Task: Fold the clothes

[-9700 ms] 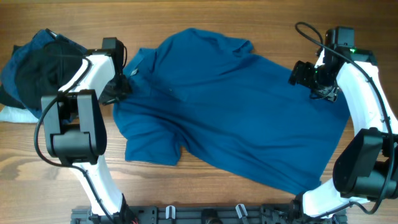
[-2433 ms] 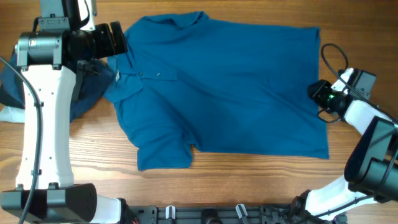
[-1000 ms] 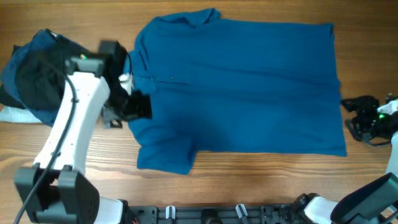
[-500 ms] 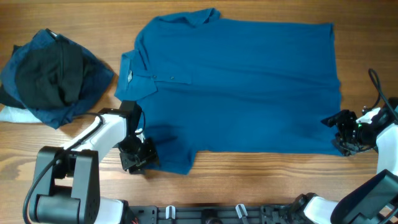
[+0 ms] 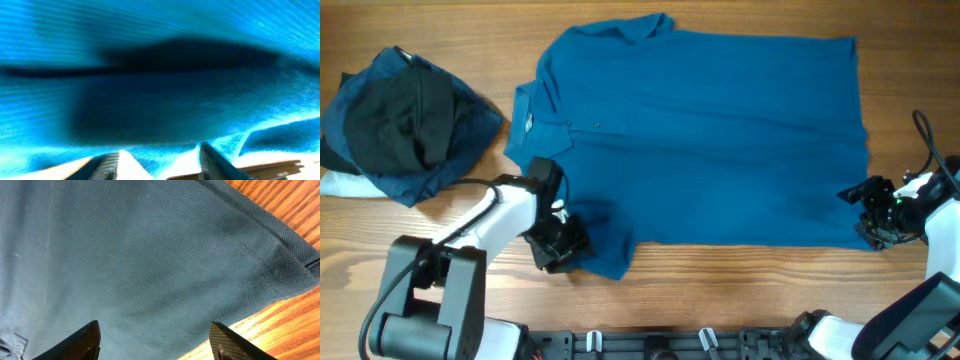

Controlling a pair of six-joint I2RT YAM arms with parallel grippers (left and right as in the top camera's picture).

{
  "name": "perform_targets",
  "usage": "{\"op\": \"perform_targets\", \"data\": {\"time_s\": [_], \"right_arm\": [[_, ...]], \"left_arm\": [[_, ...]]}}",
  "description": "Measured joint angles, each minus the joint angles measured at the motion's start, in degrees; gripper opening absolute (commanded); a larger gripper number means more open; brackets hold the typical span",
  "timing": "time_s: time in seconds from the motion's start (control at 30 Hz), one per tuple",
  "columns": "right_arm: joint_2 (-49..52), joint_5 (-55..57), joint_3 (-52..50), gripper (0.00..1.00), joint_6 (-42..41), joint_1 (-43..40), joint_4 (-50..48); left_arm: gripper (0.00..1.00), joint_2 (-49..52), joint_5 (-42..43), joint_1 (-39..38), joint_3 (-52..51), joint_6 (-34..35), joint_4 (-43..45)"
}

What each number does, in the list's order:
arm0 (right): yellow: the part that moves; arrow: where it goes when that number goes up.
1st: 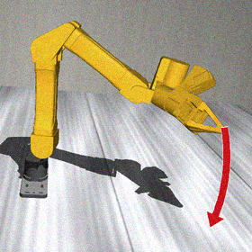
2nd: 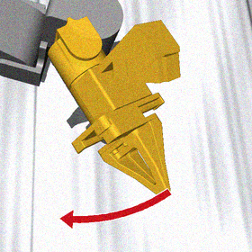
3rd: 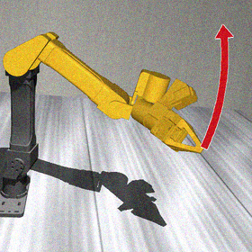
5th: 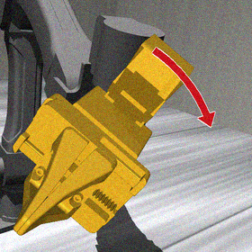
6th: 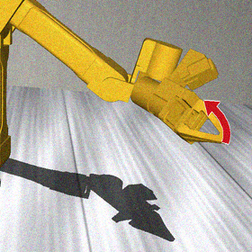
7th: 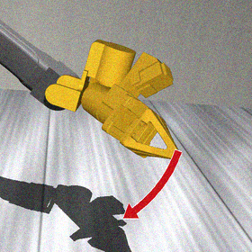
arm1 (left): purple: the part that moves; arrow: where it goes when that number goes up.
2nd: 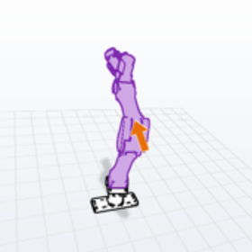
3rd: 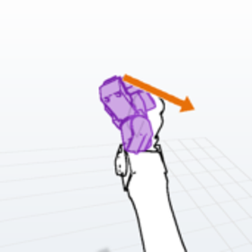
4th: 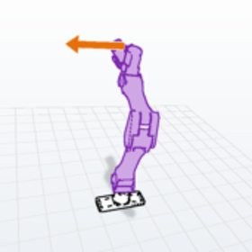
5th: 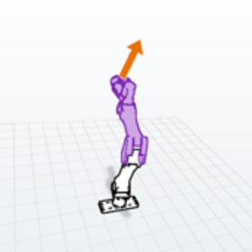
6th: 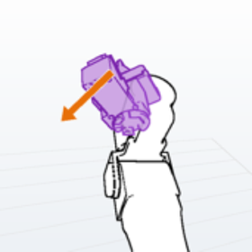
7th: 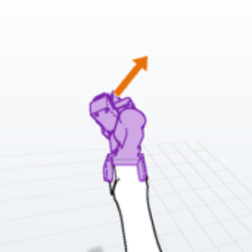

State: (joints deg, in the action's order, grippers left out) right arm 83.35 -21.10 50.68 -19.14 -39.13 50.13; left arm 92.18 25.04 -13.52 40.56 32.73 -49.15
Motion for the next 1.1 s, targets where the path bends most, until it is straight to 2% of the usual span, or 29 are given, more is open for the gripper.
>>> {"op": "perform_targets", "data": {"time_s": [0.07, 0.17, 0.4, 0.5, 0.67, 0.77, 0.8, 0.87, 0.9, 1.1], "right_arm": [[0.0, 0.0, 0.0, 0.7, 0.0, 0.0, 0.0], [0.0, 0.2, 0.0, 0.71, 0.0, 0.0, 0.0], [0.0, 6.4, 0.0, 0.79, -2.7, 0.0, -0.3], [0.1, 10.1, 0.0, 0.79, -5.1, 0.0, -1.9], [7.4, 15.1, 0.0, 0.78, -8.1, 0.0, -1.9], [12.3, 16.3, 0.0, 0.66, -8.7, -0.1, -1.5], [13.6, 16.7, 0.0, 0.55, -8.9, -0.1, -1.5], [14.1, 16.9, 0.0, 0.15, -9.2, -0.1, -1.6], [14.1, 16.9, 0.0, 0.05, -9.4, -0.1, -2.0], [12.5, 16.9, 0.0, 0.04, -9.1, -0.1, -3.3]], "left_arm": [[0.04, 0.1, 0.3, -1.9, 0.0, 1.6, 0.9], [0.04, 0.7, 0.3, -5.3, 0.0, 3.6, 1.3], [0.04, -0.6, 0.1, -3.2, 0.8, 4.5, -2.6], [0.04, -3.4, 0.1, -3.0, 1.6, 4.5, -2.7], [0.04, -5.4, 0.1, -3.0, 1.7, 4.5, -2.7], [0.04, -5.5, 0.1, -3.0, 1.7, 4.5, -2.7], [0.04, -5.5, 0.1, -3.0, 1.7, 4.5, -2.7], [0.04, -5.5, 0.1, -3.0, 1.7, 4.5, -2.7], [0.04, -5.5, 0.1, -3.0, 1.7, 4.5, -2.7], [0.04, -5.5, 0.1, -3.0, 1.9, 4.5, -4.0]]}}
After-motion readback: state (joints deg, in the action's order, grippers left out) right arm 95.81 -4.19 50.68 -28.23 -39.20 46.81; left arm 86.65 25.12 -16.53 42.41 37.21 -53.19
